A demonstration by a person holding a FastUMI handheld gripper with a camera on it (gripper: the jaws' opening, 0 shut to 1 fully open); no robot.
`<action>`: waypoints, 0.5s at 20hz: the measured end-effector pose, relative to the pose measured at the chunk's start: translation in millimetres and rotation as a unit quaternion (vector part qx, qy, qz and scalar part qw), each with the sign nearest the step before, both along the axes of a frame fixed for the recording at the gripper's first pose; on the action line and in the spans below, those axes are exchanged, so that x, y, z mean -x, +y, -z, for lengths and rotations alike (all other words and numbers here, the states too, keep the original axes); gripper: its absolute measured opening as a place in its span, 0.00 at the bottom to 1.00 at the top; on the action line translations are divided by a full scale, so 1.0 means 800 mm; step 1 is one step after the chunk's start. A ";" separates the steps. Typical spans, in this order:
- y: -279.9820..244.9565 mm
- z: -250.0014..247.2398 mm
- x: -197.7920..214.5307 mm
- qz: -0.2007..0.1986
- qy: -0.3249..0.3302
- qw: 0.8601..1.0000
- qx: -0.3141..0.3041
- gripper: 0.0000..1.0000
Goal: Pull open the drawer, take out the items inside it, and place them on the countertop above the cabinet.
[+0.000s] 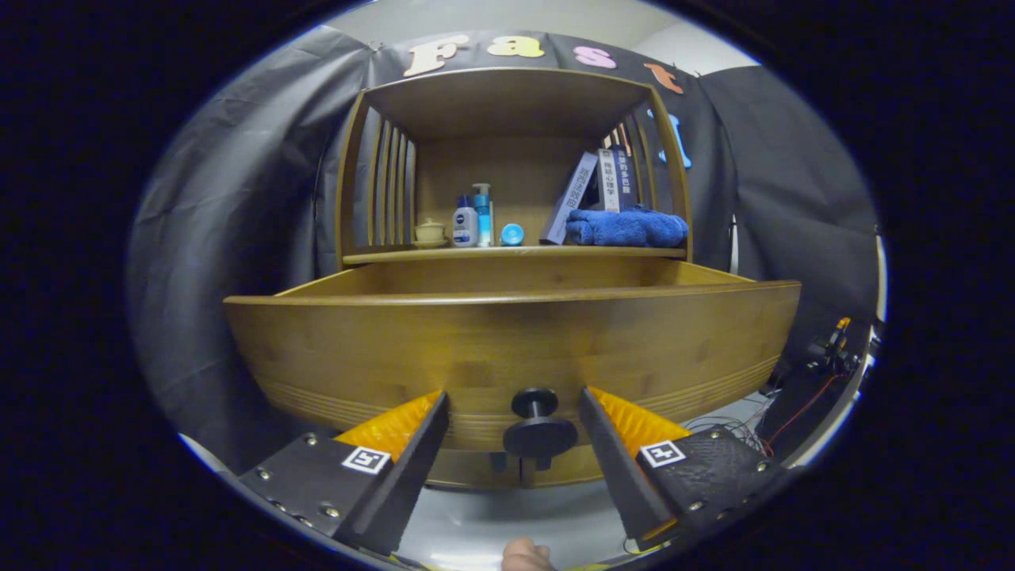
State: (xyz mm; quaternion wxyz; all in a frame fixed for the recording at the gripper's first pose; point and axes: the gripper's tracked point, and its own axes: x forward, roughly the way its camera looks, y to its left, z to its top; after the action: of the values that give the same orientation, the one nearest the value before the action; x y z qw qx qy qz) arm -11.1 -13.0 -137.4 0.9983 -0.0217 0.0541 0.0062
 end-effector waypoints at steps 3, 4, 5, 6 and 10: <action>0.005 0.000 -0.016 -0.002 0.000 1.000 -0.003 0.99; 0.005 -0.003 -0.024 -0.002 -0.001 1.000 -0.005 0.99; 0.005 -0.003 -0.033 -0.002 0.000 1.000 -0.006 0.99; 0.005 -0.005 -0.041 -0.002 0.000 1.000 -0.005 0.99; 0.010 -0.012 -0.070 0.000 -0.006 1.000 -0.008 0.99</action>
State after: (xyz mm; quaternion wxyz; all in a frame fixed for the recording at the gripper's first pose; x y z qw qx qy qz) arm 45.0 -5.0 -127.7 0.9987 -0.0136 0.0477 0.0062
